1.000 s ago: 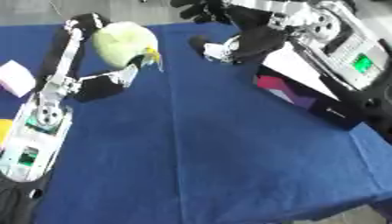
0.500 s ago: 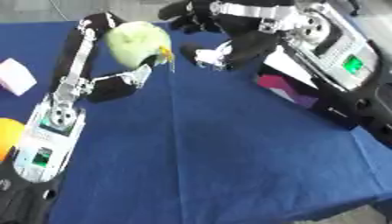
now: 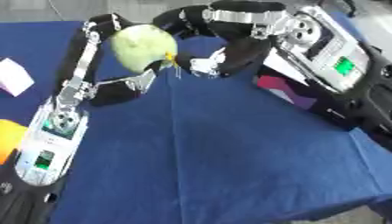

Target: Pick up the objects with one hand, pass them to the other hand, and then place them into the box on the other side of the table.

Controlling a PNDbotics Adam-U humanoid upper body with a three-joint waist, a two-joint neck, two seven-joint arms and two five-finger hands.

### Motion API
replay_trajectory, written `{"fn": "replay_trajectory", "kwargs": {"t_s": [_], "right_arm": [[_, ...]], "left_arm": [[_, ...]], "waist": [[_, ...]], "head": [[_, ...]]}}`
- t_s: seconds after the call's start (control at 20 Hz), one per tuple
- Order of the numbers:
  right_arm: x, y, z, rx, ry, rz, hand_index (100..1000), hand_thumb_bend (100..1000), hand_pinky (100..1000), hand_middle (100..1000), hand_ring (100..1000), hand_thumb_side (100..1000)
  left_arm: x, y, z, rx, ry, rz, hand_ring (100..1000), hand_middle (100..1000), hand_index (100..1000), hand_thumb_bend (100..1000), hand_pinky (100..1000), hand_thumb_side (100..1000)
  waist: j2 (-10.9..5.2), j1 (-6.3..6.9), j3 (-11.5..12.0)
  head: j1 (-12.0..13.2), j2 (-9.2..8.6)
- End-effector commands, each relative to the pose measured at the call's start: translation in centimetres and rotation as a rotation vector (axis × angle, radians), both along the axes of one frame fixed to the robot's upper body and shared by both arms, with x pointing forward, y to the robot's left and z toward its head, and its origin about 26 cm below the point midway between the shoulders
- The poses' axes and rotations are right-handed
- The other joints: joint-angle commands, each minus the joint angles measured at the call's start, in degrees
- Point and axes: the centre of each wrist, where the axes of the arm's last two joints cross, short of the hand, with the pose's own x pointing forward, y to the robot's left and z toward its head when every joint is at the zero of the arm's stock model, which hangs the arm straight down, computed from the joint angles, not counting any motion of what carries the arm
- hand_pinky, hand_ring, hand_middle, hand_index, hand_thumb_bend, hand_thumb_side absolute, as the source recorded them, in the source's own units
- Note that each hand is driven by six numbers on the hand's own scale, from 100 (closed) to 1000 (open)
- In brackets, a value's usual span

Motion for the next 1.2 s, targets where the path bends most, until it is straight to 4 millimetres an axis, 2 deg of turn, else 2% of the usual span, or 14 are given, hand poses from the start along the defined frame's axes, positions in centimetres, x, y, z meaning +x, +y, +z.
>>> {"fn": "replay_trajectory", "kwargs": {"t_s": [0.05,0.4,0.5,0.65,0.9,1.1,1.2], "right_arm": [[0.0,-0.2,0.8,-0.018,-0.035,-0.006,1000,100,986,1000,991,436],[0.1,-0.1,0.6,-0.016,-0.019,-0.008,1000,100,980,1000,981,474],[0.1,-0.1,0.6,-0.009,-0.008,-0.013,965,100,976,995,968,464],[0.2,-0.1,0.6,0.007,0.008,-0.025,875,100,965,899,920,390],[0.3,-0.2,0.4,0.030,0.006,-0.053,762,100,940,760,833,184],[0.3,-0.2,0.3,0.053,0.002,-0.070,745,100,931,718,805,166],[0.2,-0.2,0.3,0.061,0.002,-0.072,728,100,927,683,793,136]], "left_arm": [[-0.5,-0.8,1.4,-0.025,-0.046,-0.049,740,553,531,100,744,225],[-0.7,-1.5,1.2,-0.020,-0.043,-0.070,742,554,535,100,743,228],[-0.7,-1.8,1.1,-0.019,-0.036,-0.073,742,554,536,100,742,232],[-0.7,-2.1,1.0,-0.028,-0.027,-0.082,742,553,542,100,740,238],[-1.0,-2.6,0.8,-0.065,-0.020,-0.113,738,551,573,100,736,249],[-1.0,-2.6,0.7,-0.098,-0.019,-0.114,734,548,610,100,732,227],[-1.0,-2.6,0.7,-0.108,-0.022,-0.106,730,545,624,198,730,208]], "waist": [[0.09,-0.69,0.0],[0.40,-0.75,0.1],[0.47,-0.76,0.1],[0.62,-0.75,0.1],[0.72,-0.75,0.1],[0.63,-0.79,0.1],[0.59,-0.80,0.1]], "head": [[-0.4,-0.65],[-0.8,-0.47],[-0.8,-0.40],[-1.0,-0.33],[-1.4,-0.05],[-1.6,0.00],[-1.6,-0.02]]}}
